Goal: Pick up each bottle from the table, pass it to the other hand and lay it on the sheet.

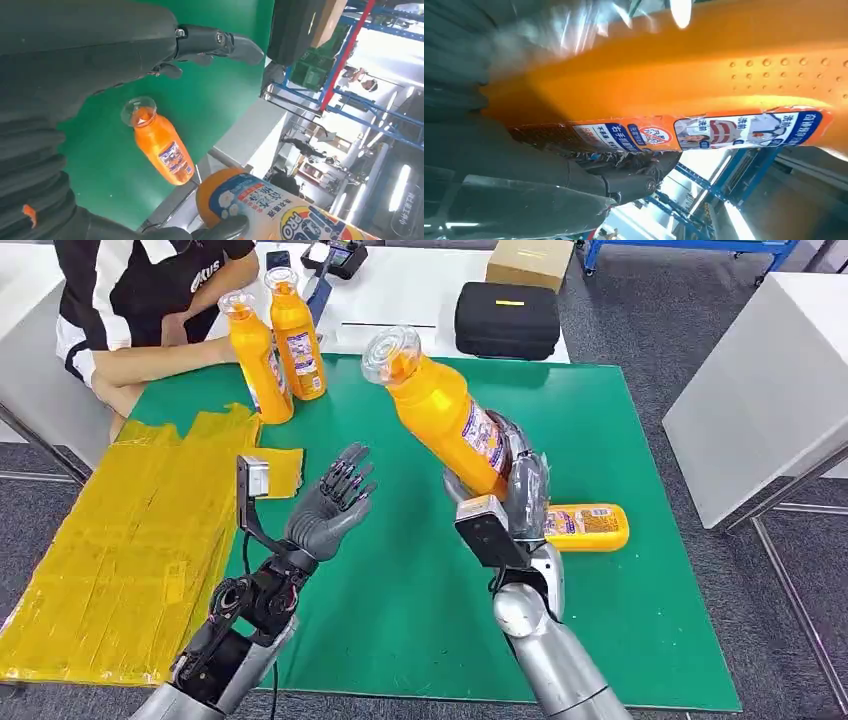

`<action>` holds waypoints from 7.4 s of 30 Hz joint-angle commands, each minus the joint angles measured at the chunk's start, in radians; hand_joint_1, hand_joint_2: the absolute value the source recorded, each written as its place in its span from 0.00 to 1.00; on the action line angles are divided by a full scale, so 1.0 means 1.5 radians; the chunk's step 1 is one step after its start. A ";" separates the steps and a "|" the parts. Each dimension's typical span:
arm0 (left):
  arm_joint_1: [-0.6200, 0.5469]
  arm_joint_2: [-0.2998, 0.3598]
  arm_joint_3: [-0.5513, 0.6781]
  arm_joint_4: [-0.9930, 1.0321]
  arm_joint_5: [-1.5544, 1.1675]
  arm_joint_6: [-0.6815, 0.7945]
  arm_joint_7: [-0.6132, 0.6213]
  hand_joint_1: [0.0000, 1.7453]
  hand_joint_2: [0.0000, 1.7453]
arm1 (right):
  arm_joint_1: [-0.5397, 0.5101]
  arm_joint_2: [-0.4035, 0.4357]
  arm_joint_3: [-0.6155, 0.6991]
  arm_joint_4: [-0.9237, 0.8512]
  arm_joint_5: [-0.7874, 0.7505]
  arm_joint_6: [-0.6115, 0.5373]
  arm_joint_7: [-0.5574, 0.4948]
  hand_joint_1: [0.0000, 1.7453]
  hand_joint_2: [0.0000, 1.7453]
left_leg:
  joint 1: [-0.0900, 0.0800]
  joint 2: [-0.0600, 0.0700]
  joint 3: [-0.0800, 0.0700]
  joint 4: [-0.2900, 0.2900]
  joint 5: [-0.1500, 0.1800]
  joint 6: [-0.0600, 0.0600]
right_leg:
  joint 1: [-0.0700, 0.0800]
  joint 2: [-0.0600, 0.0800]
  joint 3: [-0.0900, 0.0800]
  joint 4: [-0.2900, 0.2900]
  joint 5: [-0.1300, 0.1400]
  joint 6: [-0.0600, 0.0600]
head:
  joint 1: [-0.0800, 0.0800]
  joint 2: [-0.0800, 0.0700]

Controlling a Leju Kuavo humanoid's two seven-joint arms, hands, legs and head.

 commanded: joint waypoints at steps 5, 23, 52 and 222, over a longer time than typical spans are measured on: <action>-0.003 0.003 0.034 0.018 -0.023 -0.004 -0.003 0.00 1.00 | -0.060 0.003 0.035 0.138 0.084 0.111 0.100 1.00 1.00 | 0.000 0.001 0.004 0.000 -0.002 0.000 | 0.001 0.002 0.003 0.000 -0.001 -0.003 | 0.000 0.000; -0.037 -0.016 0.034 0.059 -0.009 -0.025 0.009 0.00 1.00 | -0.125 0.020 0.094 0.300 0.103 0.254 0.142 1.00 1.00 | 0.000 -0.001 0.004 0.000 -0.001 0.000 | 0.001 0.000 0.004 0.000 -0.002 -0.004 | 0.000 0.000; -0.054 -0.017 0.033 0.107 -0.009 0.045 -0.048 1.00 1.00 | -0.087 0.003 0.223 0.193 0.004 0.359 -0.004 1.00 1.00 | 0.000 0.000 0.004 0.001 -0.002 0.000 | 0.001 0.001 0.004 0.001 -0.002 -0.004 | 0.000 0.000; 0.051 0.025 0.145 -0.092 -0.284 -0.143 -0.194 0.00 1.00 | -0.181 -0.211 -0.061 0.481 0.372 0.319 0.165 1.00 1.00 | 0.000 0.000 0.002 0.000 -0.001 0.001 | 0.001 0.000 0.003 -0.001 0.000 -0.003 | 0.000 0.000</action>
